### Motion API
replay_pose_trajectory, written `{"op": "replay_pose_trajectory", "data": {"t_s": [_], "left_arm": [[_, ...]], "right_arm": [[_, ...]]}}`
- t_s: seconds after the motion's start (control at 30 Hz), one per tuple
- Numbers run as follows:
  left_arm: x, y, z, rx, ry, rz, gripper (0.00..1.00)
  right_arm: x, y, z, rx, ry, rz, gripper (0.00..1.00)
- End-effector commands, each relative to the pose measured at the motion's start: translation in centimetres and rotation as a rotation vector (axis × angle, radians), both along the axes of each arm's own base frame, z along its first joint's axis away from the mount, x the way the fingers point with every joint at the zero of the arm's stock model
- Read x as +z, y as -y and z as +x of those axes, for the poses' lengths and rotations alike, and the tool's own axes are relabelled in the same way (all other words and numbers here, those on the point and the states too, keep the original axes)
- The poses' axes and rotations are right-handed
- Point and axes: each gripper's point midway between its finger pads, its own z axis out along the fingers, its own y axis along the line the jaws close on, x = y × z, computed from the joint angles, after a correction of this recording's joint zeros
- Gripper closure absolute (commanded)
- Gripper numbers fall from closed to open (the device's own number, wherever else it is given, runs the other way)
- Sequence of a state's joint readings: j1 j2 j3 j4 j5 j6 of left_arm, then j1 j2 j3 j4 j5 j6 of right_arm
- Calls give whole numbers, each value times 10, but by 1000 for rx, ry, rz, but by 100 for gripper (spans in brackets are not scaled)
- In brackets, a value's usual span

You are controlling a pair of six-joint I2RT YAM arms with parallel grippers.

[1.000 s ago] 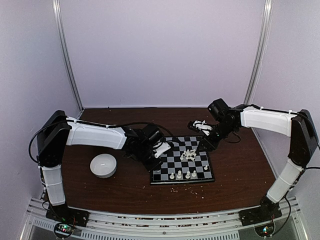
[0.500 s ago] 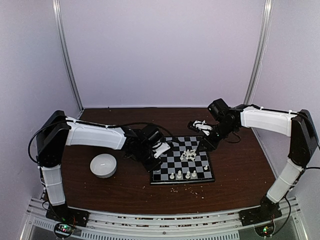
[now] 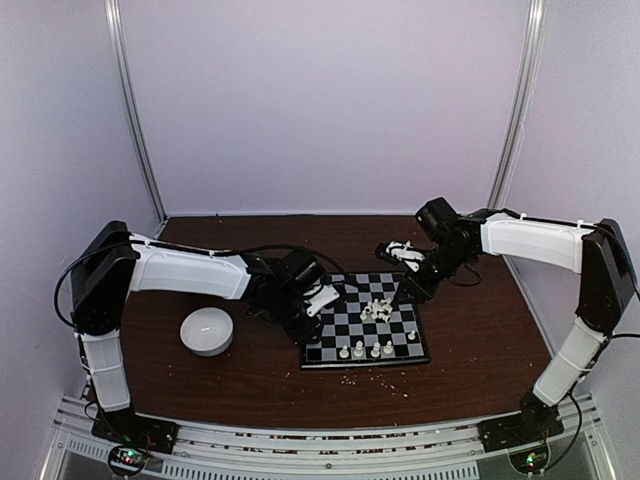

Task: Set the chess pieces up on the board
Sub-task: Place the pawn on a2, then pick up the knight from the chessboard.

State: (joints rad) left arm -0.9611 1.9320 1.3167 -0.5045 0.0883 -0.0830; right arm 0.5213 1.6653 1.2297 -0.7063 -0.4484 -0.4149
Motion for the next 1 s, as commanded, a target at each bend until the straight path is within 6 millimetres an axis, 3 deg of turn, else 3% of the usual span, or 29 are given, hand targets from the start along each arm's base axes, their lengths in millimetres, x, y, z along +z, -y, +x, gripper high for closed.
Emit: {"op": "replay_pose_trajectory", "data": {"t_s": [0.0,0.13,0.23,0.4,0.5,0.7,0.97], "left_arm": [[55,6,10,-1,93,-88,67],[94,4,24,40,181,-145,60],[115,-2,45,128,219,-221,57],[137,-19,95,372,228,-422,56],[143,-21,108,431,235,-479,56],[139,-27,117,487,236,-490,55],[144,-34,109,484,244,-519,54]], "right_arm": [[9,3,4,-5,38,-17,60],[22,4,5,8,71,-14,58],[23,1,2,40,64,-13,57],[13,-8,3,77,30,-48,58],[11,-16,2,103,23,-67,59],[-1,-41,-4,183,3,-125,60],[-22,-61,-2,198,-29,-182,60]]}}
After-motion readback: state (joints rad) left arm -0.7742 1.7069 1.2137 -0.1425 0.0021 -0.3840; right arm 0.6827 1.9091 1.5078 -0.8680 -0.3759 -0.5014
